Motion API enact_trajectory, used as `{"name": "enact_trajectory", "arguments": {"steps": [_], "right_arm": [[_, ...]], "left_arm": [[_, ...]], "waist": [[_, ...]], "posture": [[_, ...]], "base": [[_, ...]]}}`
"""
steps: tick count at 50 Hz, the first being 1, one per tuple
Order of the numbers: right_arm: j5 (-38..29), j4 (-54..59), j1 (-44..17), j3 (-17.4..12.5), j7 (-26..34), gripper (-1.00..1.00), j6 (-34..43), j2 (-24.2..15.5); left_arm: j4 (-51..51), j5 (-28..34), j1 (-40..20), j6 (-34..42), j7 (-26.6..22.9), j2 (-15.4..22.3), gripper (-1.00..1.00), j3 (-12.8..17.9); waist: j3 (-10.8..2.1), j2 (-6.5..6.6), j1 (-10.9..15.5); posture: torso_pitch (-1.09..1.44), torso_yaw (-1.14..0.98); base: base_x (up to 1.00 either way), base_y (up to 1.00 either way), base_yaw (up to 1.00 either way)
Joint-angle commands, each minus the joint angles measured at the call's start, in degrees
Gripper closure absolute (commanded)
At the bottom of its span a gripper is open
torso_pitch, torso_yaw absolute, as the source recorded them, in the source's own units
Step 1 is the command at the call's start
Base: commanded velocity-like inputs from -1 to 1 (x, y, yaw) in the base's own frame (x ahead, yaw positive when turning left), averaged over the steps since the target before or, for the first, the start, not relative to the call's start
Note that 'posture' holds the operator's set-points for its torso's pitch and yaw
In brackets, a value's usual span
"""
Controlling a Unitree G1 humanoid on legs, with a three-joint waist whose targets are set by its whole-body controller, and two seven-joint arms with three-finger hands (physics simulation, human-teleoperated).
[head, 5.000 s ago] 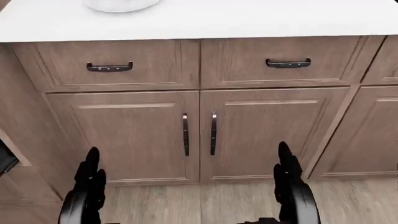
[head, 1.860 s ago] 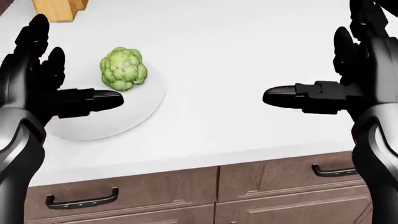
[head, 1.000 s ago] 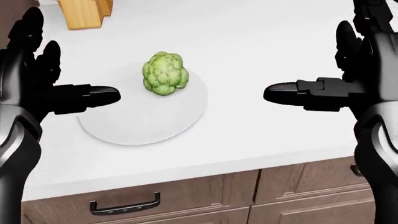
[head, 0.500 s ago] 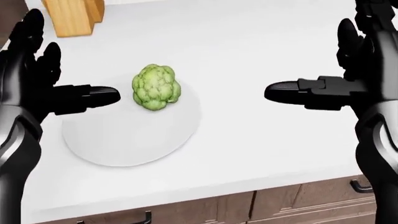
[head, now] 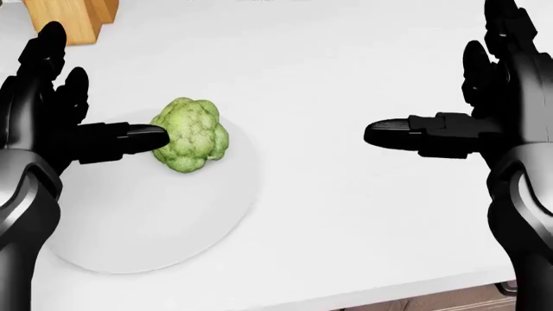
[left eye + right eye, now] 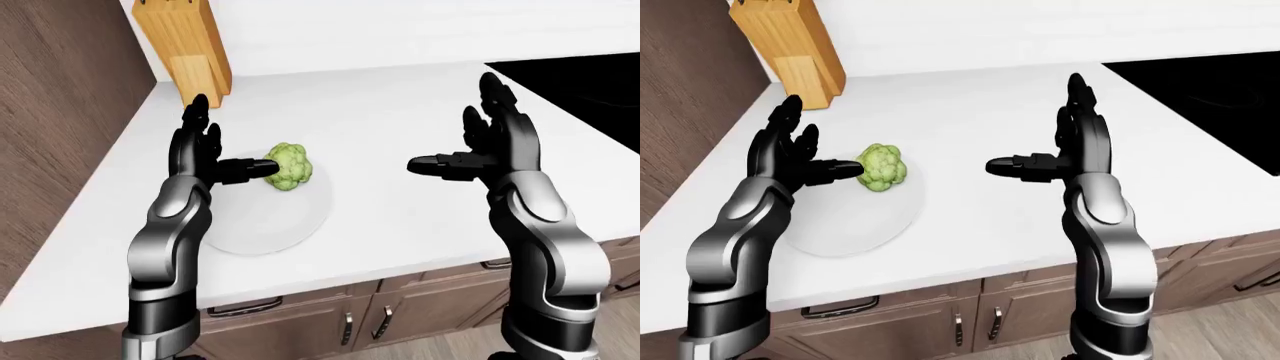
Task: Place the broccoli on the rack of the oven.
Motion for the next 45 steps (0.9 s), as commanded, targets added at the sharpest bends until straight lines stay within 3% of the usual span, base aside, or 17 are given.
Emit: {"name": "enact_trajectory", "arguments": {"steps": [1,2,3,8,17,18,20,22,25,27,28,29,33,37,38,45], "right_arm": [[0.2,-2.9,-2.2,-0.2,0.3,-1.00,-2.4,-0.6],[0.3,-3.2,-2.3,-0.4,0.2,-1.00,-2.2,-0.6],[0.3,-3.5,-2.4,-0.4,-0.1,-1.00,-1.7,-0.7],[-0.2,-3.5,-2.5,-0.5,-0.5,-1.00,-1.4,-1.1],[-1.0,-3.6,-2.2,-0.4,-0.2,-1.00,-1.6,-1.1],[-1.2,-3.8,-2.2,-0.3,-0.2,-1.00,-1.4,-1.2],[-1.4,-4.2,-2.2,-0.3,-0.1,-1.00,-1.1,-1.2],[-1.5,-4.0,-2.2,-0.3,0.0,-1.00,-1.3,-1.0],[-1.7,-3.3,-2.2,-0.3,0.0,-1.00,-1.9,-0.8],[-2.1,-2.9,-2.3,0.0,-0.2,-1.00,-1.7,-0.8],[-2.4,-2.1,-2.3,0.0,-0.1,-1.00,-2.3,-0.8],[-2.8,-1.4,-2.2,0.1,-0.2,-1.00,-2.4,-0.8],[-2.9,-1.7,-2.3,-0.1,-0.3,-1.00,-1.8,-0.6],[-2.8,-1.6,-2.4,-0.2,-0.2,-1.00,-1.9,-0.6],[-3.0,-1.7,-2.4,0.0,-0.2,-1.00,-1.8,-0.7],[-3.6,-3.5,-4.0,1.1,0.0,-1.00,1.2,-0.7]], "left_arm": [[-3.3,0.2,-2.0,-1.9,0.3,1.0,-1.00,1.0],[-3.3,0.2,-1.9,-2.1,0.2,1.0,-1.00,1.1],[-2.7,0.3,-1.9,-2.6,0.1,1.0,-1.00,1.1],[-3.1,0.2,-2.0,-2.4,0.2,1.0,-1.00,1.0],[-3.2,0.1,-1.8,-2.4,0.2,1.0,-1.00,1.0],[-3.4,0.1,-1.8,-2.1,0.3,1.0,-1.00,1.1],[-3.6,0.0,-1.9,-1.9,0.3,1.0,-1.00,1.1],[-3.7,0.0,-1.9,-1.7,0.3,1.0,-1.00,1.1],[-3.0,0.0,-1.9,-2.3,0.1,1.1,-1.00,1.1],[-3.4,-0.1,-2.1,-1.7,0.3,1.1,-1.00,1.2],[-3.2,-0.1,-2.1,-1.9,0.3,1.1,-1.00,1.2],[-3.2,-0.1,-2.1,-1.9,0.3,1.1,-1.00,1.2],[-2.9,-0.1,-2.0,-2.3,0.2,1.1,-1.00,1.1],[-2.3,0.1,-1.9,-3.0,-0.1,1.0,-1.00,1.0],[-2.5,0.1,-2.0,-2.8,0.0,1.0,-1.00,1.0],[-3.0,0.0,-2.0,-2.4,-0.2,1.1,-1.00,1.0]], "waist": [[-1.77,-0.64,0.1],[-0.98,-0.19,-0.3],[-1.13,0.58,-0.4],[-1.60,-0.33,-0.2],[-1.25,-0.63,0.2],[-1.96,-0.33,1.8],[-0.66,-0.78,1.6],[-0.40,-0.87,1.7],[0.04,-2.26,2.0],[-0.18,-5.46,0.7],[0.41,-4.32,0.4],[0.13,-3.55,0.7],[-0.40,-2.61,1.0],[-0.79,0.28,0.1],[-0.37,-0.21,0.2],[-0.93,-0.32,0.1]], "posture": [[0.00,0.00],[0.00,0.00],[0.00,0.00],[0.00,0.00],[0.00,0.00],[0.00,0.00],[0.00,0.00],[0.00,0.00],[0.00,0.00],[0.00,0.00],[0.00,0.00],[0.00,0.00],[0.00,0.00],[0.00,0.00],[0.00,0.00],[0.00,0.00]], "base": [[0.00,0.00,0.00],[0.00,0.00,0.00],[0.00,0.00,0.00],[0.00,0.00,0.00],[0.00,0.00,0.00],[0.00,0.00,1.00],[0.00,0.00,1.00],[0.00,0.00,1.00],[0.00,0.00,1.00],[0.00,0.00,0.46],[0.00,0.00,0.00],[0.00,0.00,0.00],[0.00,0.00,0.00],[0.00,0.00,0.00],[0.00,0.00,0.00],[0.00,0.00,0.00]]}}
